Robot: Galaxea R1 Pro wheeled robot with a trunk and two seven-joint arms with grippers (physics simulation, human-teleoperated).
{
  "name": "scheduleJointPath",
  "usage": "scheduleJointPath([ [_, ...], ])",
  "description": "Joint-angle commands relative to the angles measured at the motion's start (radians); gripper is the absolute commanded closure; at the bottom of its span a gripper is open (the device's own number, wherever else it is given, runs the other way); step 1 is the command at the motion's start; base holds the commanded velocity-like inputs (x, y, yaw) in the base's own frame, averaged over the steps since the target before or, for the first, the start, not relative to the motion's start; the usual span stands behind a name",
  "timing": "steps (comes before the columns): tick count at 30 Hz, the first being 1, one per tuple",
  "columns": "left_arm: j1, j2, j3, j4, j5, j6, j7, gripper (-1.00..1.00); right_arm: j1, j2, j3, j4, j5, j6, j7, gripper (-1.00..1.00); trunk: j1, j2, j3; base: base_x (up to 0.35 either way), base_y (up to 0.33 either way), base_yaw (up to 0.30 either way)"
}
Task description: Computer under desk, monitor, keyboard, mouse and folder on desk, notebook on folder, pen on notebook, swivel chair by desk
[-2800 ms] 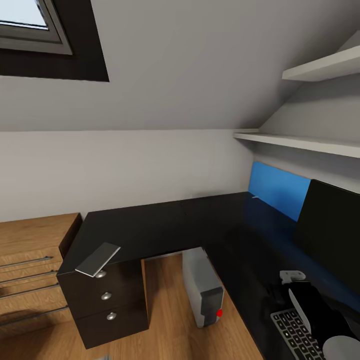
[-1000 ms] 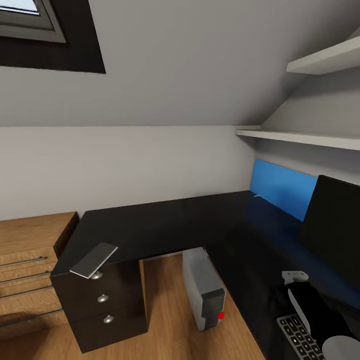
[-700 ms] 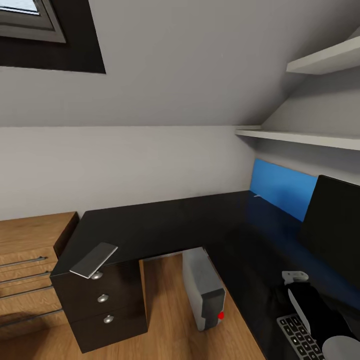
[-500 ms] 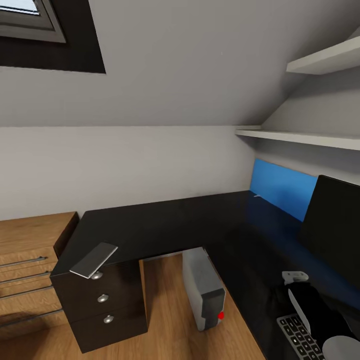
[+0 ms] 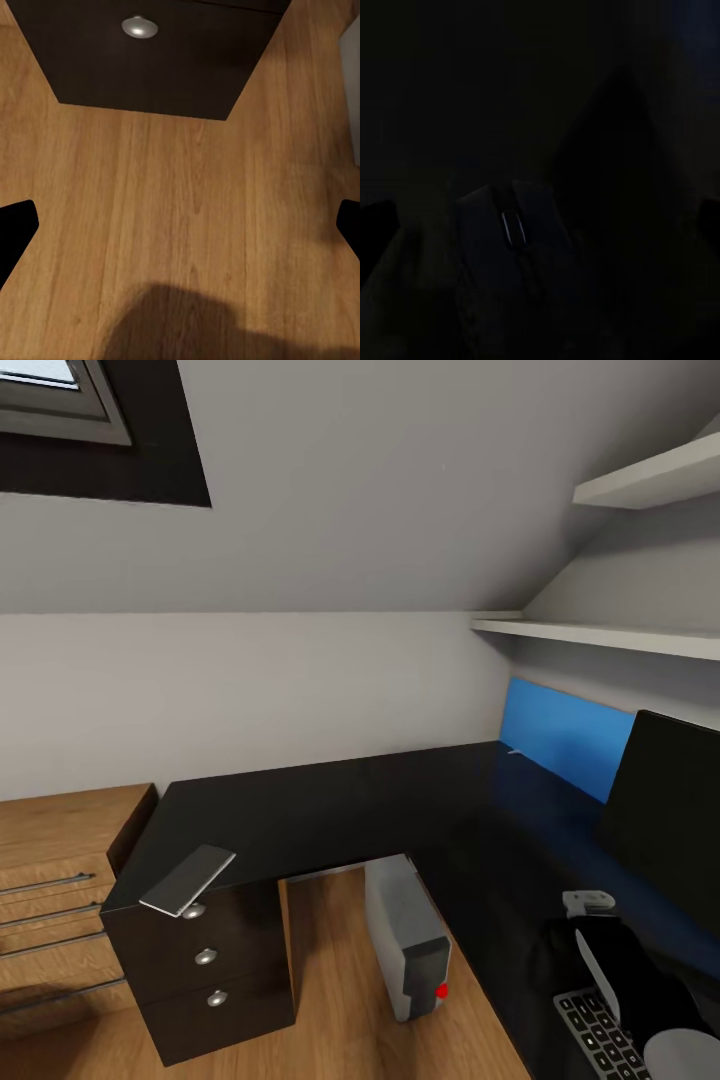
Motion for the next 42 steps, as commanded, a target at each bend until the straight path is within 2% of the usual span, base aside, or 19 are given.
scheduleJointPath([
  [1, 0.000, 0.000, 0.000, -0.002, 0.010, 0.002, 0.002, -1.00, 0.000, 0.001, -0.001, -0.010, 0.004, 0.005, 0.000, -1.00, 0.000, -0.001, -0.001, 0.000, 0.000, 0.000],
  [9, 0.000, 0.000, 0.001, -0.002, 0.010, 0.002, 0.002, -1.00, 0.000, 0.029, -0.003, -0.060, 0.004, 0.006, -0.003, -1.00, 0.000, -0.001, -0.002, 0.000, 0.000, 0.045],
  [19, 0.000, 0.000, 0.002, 0.015, 0.010, 0.002, 0.002, -1.00, 0.000, 0.037, -0.004, -0.068, 0.003, 0.003, -0.003, -1.00, 0.000, -0.001, -0.008, 0.000, 0.000, 0.210],
  [22, 0.000, 0.000, 0.002, 0.017, 0.010, 0.002, 0.002, -1.00, 0.000, 0.050, -0.004, -0.068, 0.003, -0.003, -0.004, -1.00, 0.000, -0.001, -0.010, 0.000, 0.000, 0.233],
  [28, 0.000, -0.001, 0.001, 0.033, 0.010, 0.001, 0.000, -1.00, 0.000, 0.098, -0.002, -0.064, 0.010, -0.063, -0.008, -1.00, 0.000, -0.001, -0.014, 0.000, 0.000, 0.235],
  [35, 0.000, -0.002, 0.001, 0.049, 0.010, -0.003, -0.003, -1.00, 0.002, 0.130, -0.002, -0.063, 0.010, -0.110, -0.008, -1.00, 0.000, -0.001, -0.018, 0.000, 0.000, 0.236],
  [42, 0.000, -0.003, -0.002, 0.096, 0.010, -0.099, -0.004, -1.00, 0.003, 0.191, -0.001, -0.058, 0.013, -0.154, -0.009, -1.00, 0.000, -0.001, -0.022, 0.000, 0.000, 0.236],
])
